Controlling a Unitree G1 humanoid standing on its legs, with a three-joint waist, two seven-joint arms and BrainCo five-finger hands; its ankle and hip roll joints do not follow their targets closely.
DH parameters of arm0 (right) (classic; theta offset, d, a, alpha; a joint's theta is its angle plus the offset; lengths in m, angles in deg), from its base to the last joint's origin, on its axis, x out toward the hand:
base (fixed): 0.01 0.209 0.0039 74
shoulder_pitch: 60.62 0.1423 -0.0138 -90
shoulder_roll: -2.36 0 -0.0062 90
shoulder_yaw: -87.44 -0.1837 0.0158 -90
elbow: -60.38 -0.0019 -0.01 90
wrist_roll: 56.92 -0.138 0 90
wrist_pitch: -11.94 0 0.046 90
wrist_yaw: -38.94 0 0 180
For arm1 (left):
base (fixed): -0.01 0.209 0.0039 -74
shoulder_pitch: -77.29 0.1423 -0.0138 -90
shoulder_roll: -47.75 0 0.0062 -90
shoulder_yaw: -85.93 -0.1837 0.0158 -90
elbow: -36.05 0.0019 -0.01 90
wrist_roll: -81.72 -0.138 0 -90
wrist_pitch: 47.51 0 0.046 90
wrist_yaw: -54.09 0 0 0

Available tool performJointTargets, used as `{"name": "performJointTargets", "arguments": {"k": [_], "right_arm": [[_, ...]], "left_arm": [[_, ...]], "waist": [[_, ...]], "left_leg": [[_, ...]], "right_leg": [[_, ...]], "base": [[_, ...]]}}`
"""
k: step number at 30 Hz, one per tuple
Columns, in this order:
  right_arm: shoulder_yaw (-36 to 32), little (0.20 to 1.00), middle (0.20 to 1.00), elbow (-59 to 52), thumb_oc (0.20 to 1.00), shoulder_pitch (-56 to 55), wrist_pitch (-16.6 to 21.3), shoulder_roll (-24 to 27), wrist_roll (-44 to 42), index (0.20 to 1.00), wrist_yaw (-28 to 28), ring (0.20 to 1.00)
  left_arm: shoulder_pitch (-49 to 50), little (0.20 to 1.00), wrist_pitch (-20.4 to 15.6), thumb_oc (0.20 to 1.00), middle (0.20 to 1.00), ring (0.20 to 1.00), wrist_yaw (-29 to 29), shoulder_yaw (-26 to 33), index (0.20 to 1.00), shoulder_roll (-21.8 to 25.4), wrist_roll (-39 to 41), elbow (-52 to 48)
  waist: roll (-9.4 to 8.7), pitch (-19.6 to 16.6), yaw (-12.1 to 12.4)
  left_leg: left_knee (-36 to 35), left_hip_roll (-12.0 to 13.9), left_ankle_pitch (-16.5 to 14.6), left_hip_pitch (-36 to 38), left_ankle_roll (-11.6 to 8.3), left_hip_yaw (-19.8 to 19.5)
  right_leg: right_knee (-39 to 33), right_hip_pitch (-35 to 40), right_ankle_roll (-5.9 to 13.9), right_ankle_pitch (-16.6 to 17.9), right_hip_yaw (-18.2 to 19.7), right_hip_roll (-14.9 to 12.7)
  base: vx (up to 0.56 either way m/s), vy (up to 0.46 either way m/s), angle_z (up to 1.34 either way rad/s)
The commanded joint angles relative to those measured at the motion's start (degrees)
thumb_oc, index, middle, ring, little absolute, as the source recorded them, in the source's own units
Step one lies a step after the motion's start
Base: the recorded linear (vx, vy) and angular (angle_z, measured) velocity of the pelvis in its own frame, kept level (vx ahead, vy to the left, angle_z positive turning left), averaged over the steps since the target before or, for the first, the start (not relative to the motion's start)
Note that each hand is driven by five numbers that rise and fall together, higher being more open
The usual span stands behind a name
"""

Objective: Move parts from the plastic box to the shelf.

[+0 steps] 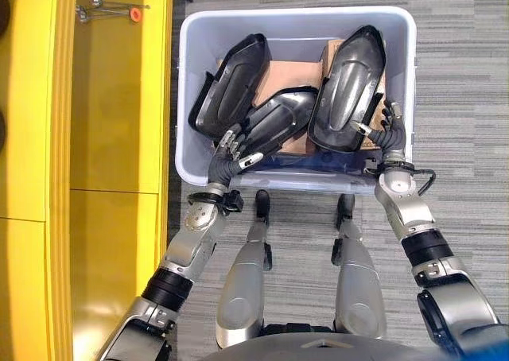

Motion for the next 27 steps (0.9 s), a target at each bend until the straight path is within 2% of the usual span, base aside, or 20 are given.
{"name": "performJointTargets", "arguments": {"k": [1, 13, 27], "right_arm": [[-0.62, 1.000, 1.000, -1.09, 1.000, 1.82, 2.20, 0.63, -0.11, 1.000, 1.42, 1.000], [-2.41, 1.000, 1.000, 7.89, 1.000, 8.50, 2.15, 2.82, -2.08, 1.000, 3.93, 1.000], [-1.39, 1.000, 1.000, 15.91, 1.000, 13.31, 2.08, 3.06, -4.73, 1.000, 4.07, 1.000]], "left_arm": [[1.01, 1.000, -3.45, 1.000, 1.000, 1.000, 0.44, 0.67, 1.000, 3.52, 0.58, -6.43], [1.35, 1.000, -3.71, 1.000, 1.000, 1.000, 0.06, -0.31, 1.000, 4.86, 1.77, -7.28], [1.51, 1.000, -3.74, 1.000, 1.000, 1.000, -0.22, -1.25, 1.000, 6.19, 2.65, -7.60]], "waist": [[-1.66, -2.27, 0.43], [-0.17, -2.36, 1.68], [0.41, -2.52, 2.42]], "left_leg": [[4.25, 0.55, -3.57, -1.08, 0.03, -1.76], [6.20, 0.05, -3.82, -5.11, 0.33, -2.68], [6.75, -0.34, -3.94, -6.50, 0.61, -3.15]], "right_leg": [[1.44, -1.90, 0.25, 3.75, 1.42, -3.31], [3.36, -5.36, -0.15, 3.21, 1.38, -3.27], [4.11, -6.41, -0.44, 2.92, 1.42, -3.25]], "base": [[0.00, 0.000, 0.00], [0.00, 0.000, 0.06], [0.00, 0.000, 0.00]]}}
